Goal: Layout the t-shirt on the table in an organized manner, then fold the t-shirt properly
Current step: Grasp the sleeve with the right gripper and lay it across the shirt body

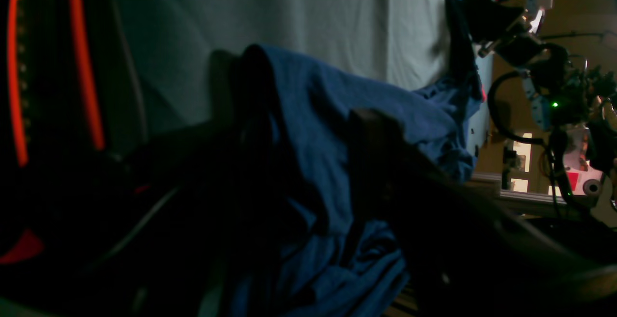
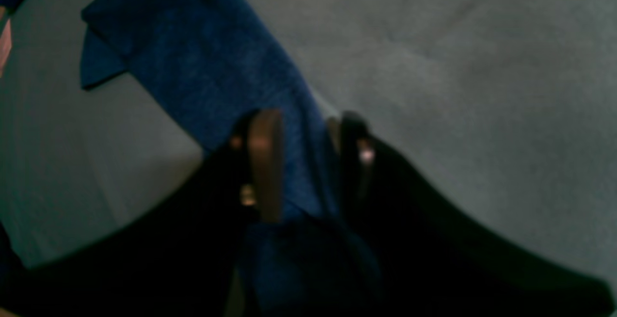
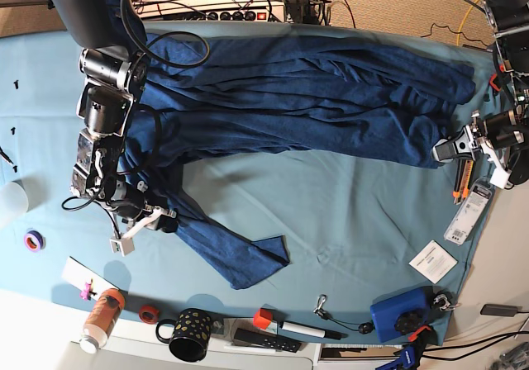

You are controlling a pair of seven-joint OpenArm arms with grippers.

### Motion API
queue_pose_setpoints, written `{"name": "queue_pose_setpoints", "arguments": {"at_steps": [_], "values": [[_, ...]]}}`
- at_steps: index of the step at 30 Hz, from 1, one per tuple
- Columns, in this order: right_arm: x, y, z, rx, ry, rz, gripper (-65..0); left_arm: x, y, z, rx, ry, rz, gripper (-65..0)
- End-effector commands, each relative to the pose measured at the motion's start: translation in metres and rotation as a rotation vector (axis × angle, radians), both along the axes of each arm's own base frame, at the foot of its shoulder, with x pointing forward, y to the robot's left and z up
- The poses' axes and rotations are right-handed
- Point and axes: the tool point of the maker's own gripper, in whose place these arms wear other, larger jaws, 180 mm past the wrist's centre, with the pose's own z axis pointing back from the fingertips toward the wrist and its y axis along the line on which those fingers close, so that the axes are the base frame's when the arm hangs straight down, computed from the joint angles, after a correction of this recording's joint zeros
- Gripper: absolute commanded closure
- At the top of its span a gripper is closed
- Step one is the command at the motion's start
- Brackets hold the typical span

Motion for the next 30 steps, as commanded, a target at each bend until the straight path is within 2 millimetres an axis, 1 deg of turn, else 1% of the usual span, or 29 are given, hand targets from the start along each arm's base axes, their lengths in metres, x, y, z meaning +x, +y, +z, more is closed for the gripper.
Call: {"name": "queue_pose_setpoints", "arguments": {"at_steps": [1,3,4,6,10,12,15,18,21,23,27,30], "values": [[0.006,-0.003,0.011,-0.02,-0.018,0.021,-11.5,0.012,0.012,0.018,0.011,-0.053,0.02,-28.0],[0.004,0.001,0.012,-0.016,-0.018,0.049,-2.0,0.012,0.012,0.018,0.011,-0.054,0.02,-28.0],[0.003,0.003,0.012,-0.006,-0.015,0.061,0.0,0.013,0.012,0.018,0.011,-0.056,0.023,-28.0],[0.002,0.009,0.015,0.037,-0.013,0.066,0.0,0.013,0.013,0.019,0.01,-0.058,0.025,-28.0],[0.009,0.025,0.038,0.235,-0.068,0.04,0.0,0.013,0.012,0.018,0.01,-0.058,0.025,-28.0],[0.008,0.036,0.046,0.304,-0.069,0.055,0.0,0.013,0.013,0.018,0.01,-0.058,0.026,-28.0],[-0.001,0.056,0.052,0.353,-0.026,0.128,0.0,0.013,0.013,0.018,0.01,-0.057,0.025,-28.0],[-0.01,0.075,0.064,0.414,-0.027,0.192,0.0,0.013,0.013,0.018,0.01,-0.057,0.025,-28.0],[-0.023,0.089,0.076,0.45,-0.06,0.243,0.0,0.013,0.013,0.018,0.01,-0.058,0.026,-28.0],[-0.035,0.097,0.083,0.459,-0.087,0.278,0.0,0.013,0.013,0.018,0.011,-0.058,0.026,-28.0],[-0.067,0.113,0.091,0.42,-0.138,0.34,0.0,0.013,0.013,0.018,0.01,-0.057,0.026,-28.0],[-0.094,0.125,0.099,0.389,-0.184,0.376,0.0,0.013,0.013,0.018,0.01,-0.058,0.026,-28.0]]}}
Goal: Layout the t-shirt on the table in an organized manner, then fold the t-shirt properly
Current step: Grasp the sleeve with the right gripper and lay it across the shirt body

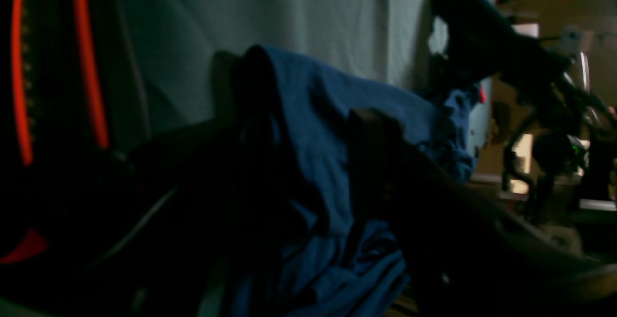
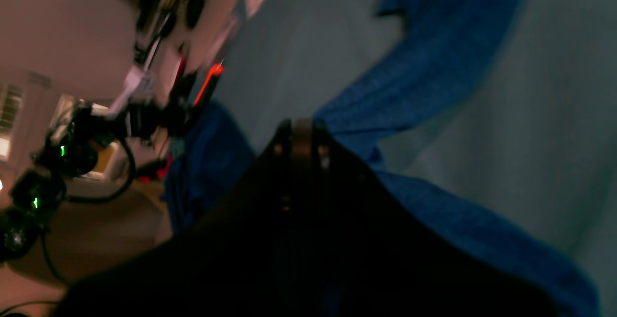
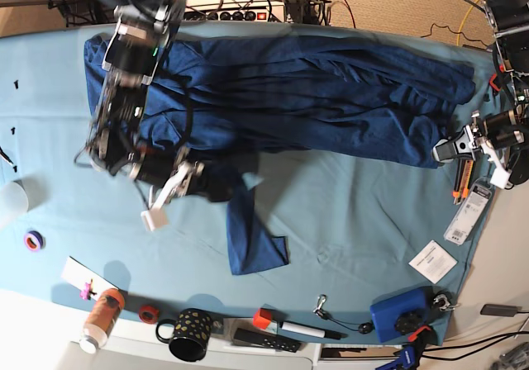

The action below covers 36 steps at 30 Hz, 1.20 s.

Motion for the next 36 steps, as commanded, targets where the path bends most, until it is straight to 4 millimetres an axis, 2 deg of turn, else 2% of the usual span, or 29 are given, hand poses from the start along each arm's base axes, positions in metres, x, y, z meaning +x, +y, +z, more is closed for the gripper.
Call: {"name": "queue_pose_setpoints", "arguments": {"at_steps": [1,5,8,14,17,25,26,28,29,36], "values": [[0.002,0.001,0.024,0.018,-0.081,-0.005,0.0,0.012,0.012,0.018,0.01,-0.055,0.019,-28.0],[-0.029,0.012,0.037,-0.022,-0.152,0.006,0.0,0.012,0.012,0.018,0.01,-0.054,0.019,-27.9],[-0.054,0.024,0.04,-0.05,-0.173,0.04,0.0,0.012,0.012,0.018,0.01,-0.054,0.019,-27.9],[-0.101,0.057,0.021,-0.051,-0.107,0.154,0.0,0.012,0.012,0.018,0.01,-0.054,0.019,-28.0],[-0.115,0.071,0.01,-0.057,-0.077,0.197,0.0,0.012,0.012,0.018,0.01,-0.054,0.019,-27.9],[-0.119,0.079,-0.008,-0.164,-0.065,0.216,0.0,0.012,0.012,0.018,0.01,-0.054,0.019,-27.9],[-0.119,0.079,-0.01,-0.172,-0.064,0.219,-4.6,0.012,0.012,0.018,0.01,-0.054,0.019,-27.9],[-0.119,0.08,-0.009,-0.168,-0.066,0.221,-24.8,0.012,0.011,0.018,0.009,-0.054,0.019,-27.9],[-0.117,0.081,-0.007,-0.158,-0.077,0.21,-31.0,0.012,0.01,0.018,0.007,-0.054,0.019,-27.9],[-0.087,0.08,0.031,-0.024,-0.228,0.077,-32.4,0.012,0.007,0.016,-0.001,-0.054,0.017,-27.9]]}}
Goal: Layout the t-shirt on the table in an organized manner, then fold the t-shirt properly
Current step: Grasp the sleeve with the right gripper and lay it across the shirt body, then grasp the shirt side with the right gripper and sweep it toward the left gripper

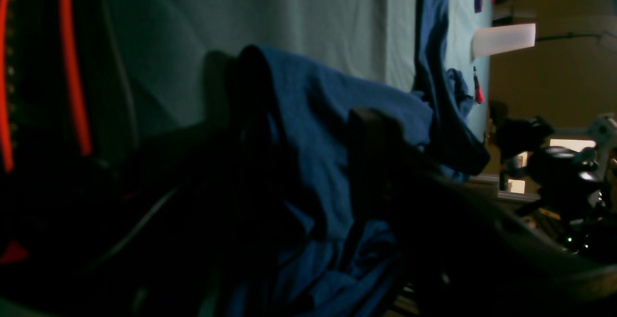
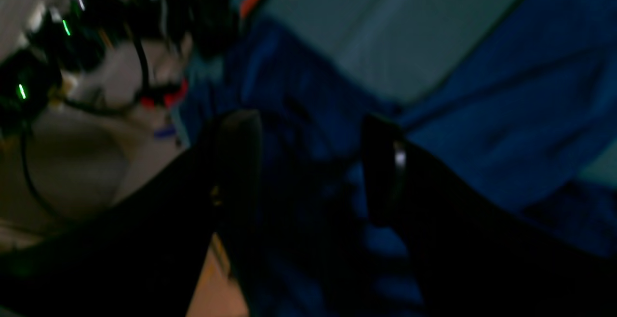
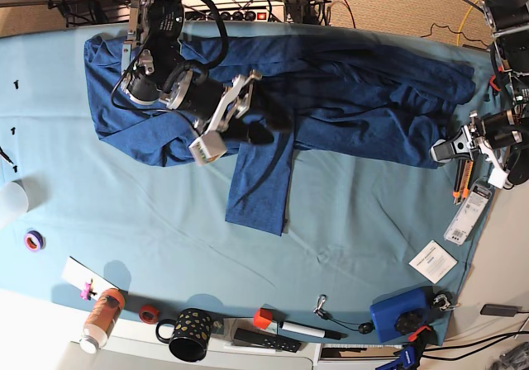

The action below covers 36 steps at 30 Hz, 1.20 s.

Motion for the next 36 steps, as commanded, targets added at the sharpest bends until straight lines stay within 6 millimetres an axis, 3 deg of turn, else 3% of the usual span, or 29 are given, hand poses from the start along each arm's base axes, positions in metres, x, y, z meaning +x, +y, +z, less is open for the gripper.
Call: {"name": "queue_pose_setpoints", "arguments": {"at_steps": [1,4,8,12,17,23,29,36], "values": [[0.014,0.0,0.025,0.053,-0.085,-0.023,-32.4,0.012,0.011,0.018,0.006,-0.054,0.02,-27.9],[0.042,-0.013,0.041,0.022,-0.174,-0.105,-32.4,0.012,0.011,0.018,0.006,-0.055,0.02,-27.9],[0.089,-0.048,0.061,-0.06,-0.274,-0.301,-32.4,0.012,0.011,0.018,0.006,-0.055,0.02,-27.9],[0.117,-0.077,0.067,-0.095,-0.273,-0.434,-32.4,0.013,0.011,0.018,0.006,-0.057,0.023,-27.9],[0.146,-0.088,0.027,-0.067,-0.124,-0.48,-32.4,0.015,0.012,0.019,0.004,-0.066,0.034,-27.9],[0.164,-0.075,-0.027,-0.018,0.064,-0.453,-32.4,0.015,0.012,0.019,0.004,-0.065,0.034,-27.9],[0.172,-0.087,-0.051,-0.063,0.149,-0.559,-32.4,0.015,0.012,0.019,0.004,-0.065,0.034,-27.9],[0.172,-0.101,-0.062,-0.118,0.195,-0.634,-32.4,0.015,0.012,0.02,0.004,-0.066,0.035,-28.0]]}}
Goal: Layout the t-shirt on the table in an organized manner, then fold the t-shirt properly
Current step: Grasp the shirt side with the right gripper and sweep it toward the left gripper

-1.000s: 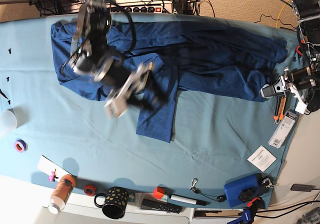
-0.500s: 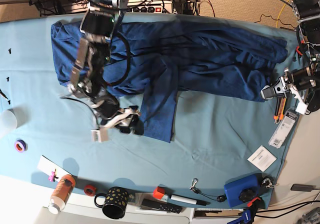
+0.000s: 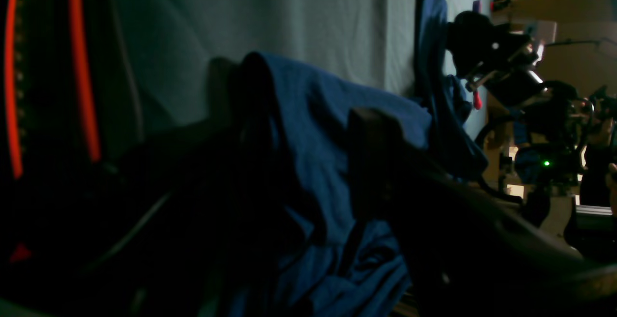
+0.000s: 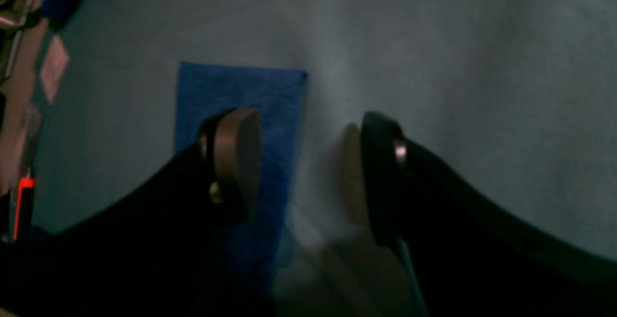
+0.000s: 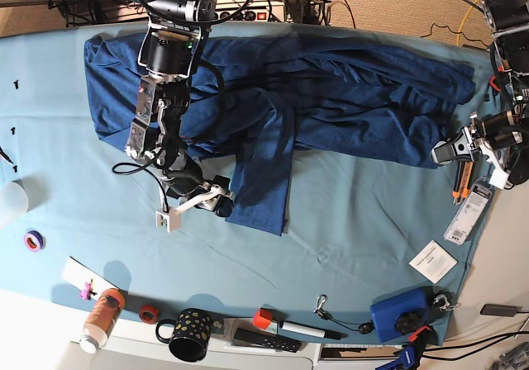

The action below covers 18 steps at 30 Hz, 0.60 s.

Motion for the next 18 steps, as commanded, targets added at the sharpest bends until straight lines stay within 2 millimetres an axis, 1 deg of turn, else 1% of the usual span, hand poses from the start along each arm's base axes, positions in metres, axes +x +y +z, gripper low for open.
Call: {"name": "queue_pose_setpoints", "arguments": {"at_steps": [1,3,10,12,14,18], "values": [[0.014,0.003,0.021,0.014,-0.064,0.0,-32.4,0.012,0.011,0.018,0.007,-0.057,0.018,-27.9],[0.013,0.007,0.021,0.01,-0.065,0.021,-32.4,0.012,0.011,0.018,0.007,-0.057,0.018,-27.9],[0.009,0.05,0.024,-0.024,-0.084,0.176,-32.4,0.012,0.011,0.018,0.007,-0.057,0.018,-27.9],[0.008,0.057,0.023,-0.036,-0.081,0.194,-32.4,0.012,0.011,0.018,0.007,-0.057,0.018,-27.9],[0.009,0.053,0.02,-0.064,-0.065,0.174,-32.4,0.012,0.011,0.018,0.007,-0.056,0.018,-27.9],[0.013,0.037,0.014,-0.112,-0.047,0.103,-32.4,0.012,0.011,0.018,0.007,-0.056,0.017,-27.9]]}}
